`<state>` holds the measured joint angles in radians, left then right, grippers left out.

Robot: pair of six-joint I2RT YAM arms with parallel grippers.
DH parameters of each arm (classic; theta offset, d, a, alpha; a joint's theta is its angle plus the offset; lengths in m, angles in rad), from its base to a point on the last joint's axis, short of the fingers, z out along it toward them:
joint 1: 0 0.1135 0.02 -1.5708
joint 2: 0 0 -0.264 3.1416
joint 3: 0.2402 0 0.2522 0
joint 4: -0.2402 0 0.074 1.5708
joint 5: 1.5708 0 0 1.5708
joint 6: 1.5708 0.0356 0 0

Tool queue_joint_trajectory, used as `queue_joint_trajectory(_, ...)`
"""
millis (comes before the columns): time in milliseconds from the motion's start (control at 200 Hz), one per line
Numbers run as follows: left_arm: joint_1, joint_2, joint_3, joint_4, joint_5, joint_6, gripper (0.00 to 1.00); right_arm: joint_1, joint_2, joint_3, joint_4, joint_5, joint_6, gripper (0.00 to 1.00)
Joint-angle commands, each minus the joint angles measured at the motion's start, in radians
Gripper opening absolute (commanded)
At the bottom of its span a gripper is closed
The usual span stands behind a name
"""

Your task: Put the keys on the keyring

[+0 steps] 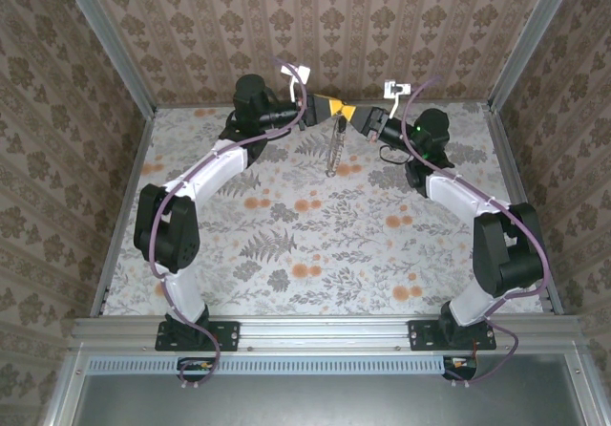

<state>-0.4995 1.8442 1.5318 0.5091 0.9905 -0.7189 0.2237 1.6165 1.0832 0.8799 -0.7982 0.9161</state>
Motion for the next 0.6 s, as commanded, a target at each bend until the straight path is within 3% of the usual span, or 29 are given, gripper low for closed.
queue_joint_trajectory(0, 0.008, -0.049, 0.025, 0.030, 0.018, -0.002, 0.27, -0.013, -0.039, 0.068, -0.149, -0.068, -0.128, 0.00)
queue_joint_trajectory(85, 0.029, -0.065, 0.026, 0.000, 0.012, 0.020, 0.37, -0.032, -0.037, 0.124, -0.275, -0.122, -0.219, 0.00)
queue_joint_trajectory(230, 0.078, -0.086, 0.054, -0.103, 0.047, 0.095, 0.44, -0.052, -0.028, 0.263, -0.581, -0.212, -0.447, 0.00)
queue_joint_trajectory(415, 0.104, -0.069, 0.178, -0.410, 0.153, 0.317, 0.46, -0.056, 0.025, 0.474, -1.033, -0.299, -0.770, 0.00)
queue_joint_trajectory(595, 0.114, -0.004, 0.319, -0.673, 0.276, 0.495, 0.42, -0.064, 0.083, 0.577, -1.184, -0.342, -0.871, 0.00)
